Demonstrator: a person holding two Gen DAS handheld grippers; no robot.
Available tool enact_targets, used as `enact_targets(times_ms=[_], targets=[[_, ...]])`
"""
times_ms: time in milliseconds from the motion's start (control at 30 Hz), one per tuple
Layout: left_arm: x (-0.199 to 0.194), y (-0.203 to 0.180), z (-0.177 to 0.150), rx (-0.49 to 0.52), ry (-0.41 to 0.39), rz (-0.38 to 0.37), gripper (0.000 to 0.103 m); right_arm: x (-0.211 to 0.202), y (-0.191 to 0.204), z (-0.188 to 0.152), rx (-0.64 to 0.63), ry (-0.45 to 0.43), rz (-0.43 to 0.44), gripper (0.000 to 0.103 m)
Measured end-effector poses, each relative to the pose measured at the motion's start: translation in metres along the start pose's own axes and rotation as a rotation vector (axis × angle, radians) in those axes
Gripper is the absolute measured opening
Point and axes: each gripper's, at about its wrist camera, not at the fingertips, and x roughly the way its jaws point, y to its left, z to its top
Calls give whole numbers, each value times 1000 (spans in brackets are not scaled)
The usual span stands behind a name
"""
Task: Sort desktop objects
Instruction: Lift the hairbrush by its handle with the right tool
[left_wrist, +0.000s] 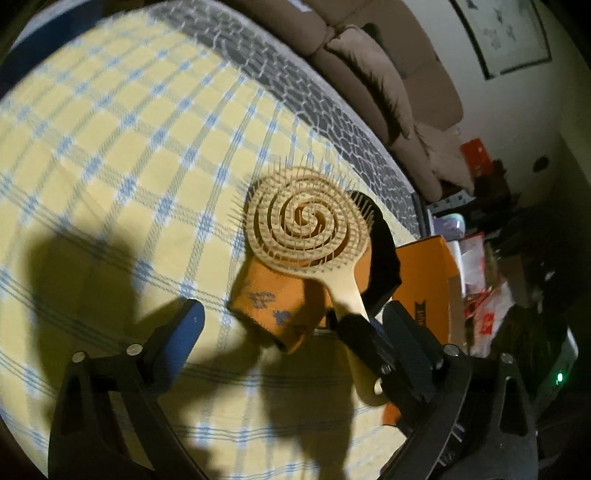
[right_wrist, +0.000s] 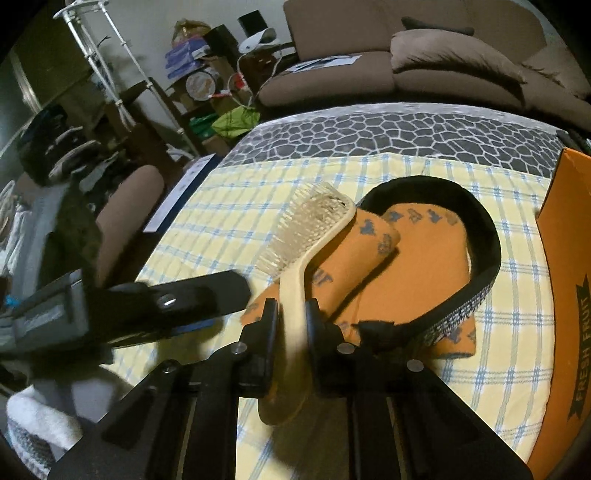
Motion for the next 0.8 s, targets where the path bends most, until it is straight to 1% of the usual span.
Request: enact_targets(times_ms=[133, 267, 300, 333, 367, 433, 467, 500, 533, 567, 600, 633, 700, 800], targets=[[10, 10, 0, -66, 13, -5, 95, -3, -1, -4, 8, 18, 50, 12], [12, 13, 2, -92, 4, -33, 95, -5, 4, -7, -20, 39, 64, 12], [14, 14, 3, -95, 5, -37, 93, -5, 6, -9, -25, 44, 78, 12], [15, 14, 3, -97, 9, -40, 86, -5, 7, -10, -30, 47, 85, 11], [17, 14, 2, -99, 14, -41, 83, -5, 10, -11, -41, 51, 91, 11], [21, 13, 1, -101, 22, -42, 69, -5, 16, -14, -64, 56, 100, 10], [21, 12, 0, -98, 21, -38, 66, -5, 19, -15, -76, 58, 102, 10], [21, 12, 0, -95, 17, -25, 59, -4, 22, -16, -88, 60, 103, 10], [20, 12, -1, -94, 9, -13, 48, -4, 26, -16, -101, 63, 104, 9], [19, 12, -1, -95, 2, -6, 44, -3, 29, -17, -110, 65, 102, 9], [18, 12, -1, -98, -6, -15, 35, -4, 32, -17, -127, 65, 97, 9], [16, 12, -2, -101, -14, -14, 23, -4, 35, -18, -138, 65, 91, 9], [9, 8, -2, -85, -38, 5, 21, -4, 39, -18, -157, 64, 79, 9], [1, -3, -3, -50, -65, -17, 19, -7, 40, -17, -162, 55, 80, 9]])
